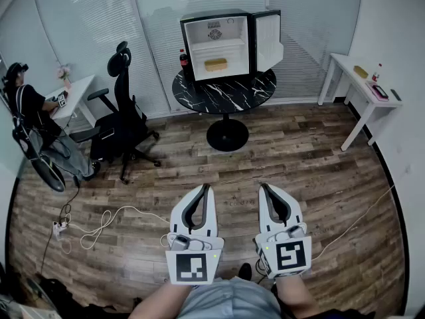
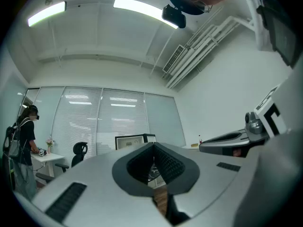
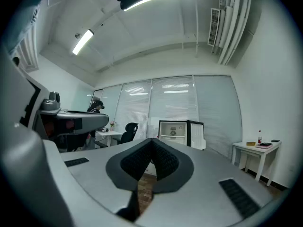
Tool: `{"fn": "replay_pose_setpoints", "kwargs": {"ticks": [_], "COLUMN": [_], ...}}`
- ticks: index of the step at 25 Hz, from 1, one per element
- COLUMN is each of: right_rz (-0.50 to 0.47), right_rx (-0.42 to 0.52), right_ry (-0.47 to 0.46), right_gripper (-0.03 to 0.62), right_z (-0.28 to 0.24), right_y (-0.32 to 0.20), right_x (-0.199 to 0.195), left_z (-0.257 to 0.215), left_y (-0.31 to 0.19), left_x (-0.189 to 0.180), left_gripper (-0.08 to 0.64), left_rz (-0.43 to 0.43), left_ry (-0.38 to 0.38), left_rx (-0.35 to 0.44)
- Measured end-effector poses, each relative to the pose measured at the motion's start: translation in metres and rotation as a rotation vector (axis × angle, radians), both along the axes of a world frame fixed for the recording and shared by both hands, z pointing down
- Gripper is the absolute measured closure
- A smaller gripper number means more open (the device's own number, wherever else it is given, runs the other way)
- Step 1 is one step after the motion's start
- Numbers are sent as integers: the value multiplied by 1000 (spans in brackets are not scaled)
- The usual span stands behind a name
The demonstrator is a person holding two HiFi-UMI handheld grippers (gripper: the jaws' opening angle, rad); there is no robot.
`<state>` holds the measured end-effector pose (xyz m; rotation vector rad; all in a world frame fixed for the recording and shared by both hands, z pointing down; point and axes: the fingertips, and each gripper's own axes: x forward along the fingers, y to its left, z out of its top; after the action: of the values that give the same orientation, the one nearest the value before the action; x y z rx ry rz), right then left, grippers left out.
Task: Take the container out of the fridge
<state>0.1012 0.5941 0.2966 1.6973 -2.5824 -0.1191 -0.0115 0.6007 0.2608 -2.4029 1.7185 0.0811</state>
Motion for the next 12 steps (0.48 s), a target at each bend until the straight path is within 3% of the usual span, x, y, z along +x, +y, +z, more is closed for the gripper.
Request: {"fn": "replay_pose_setpoints", "kwargs": {"ticks": [12], "right_rz": [-31], "right_rx": [5], "right_ry": [-9], "right_gripper": [581], "right_z": [3], "right_y": [-2], "right_x": [44], "left_z": [4], "left_y": [-2], "left_x": [47], "left_gripper": [546], "left_rz": [-13], "left_ry": [-7], "left_rx": [-10]}}
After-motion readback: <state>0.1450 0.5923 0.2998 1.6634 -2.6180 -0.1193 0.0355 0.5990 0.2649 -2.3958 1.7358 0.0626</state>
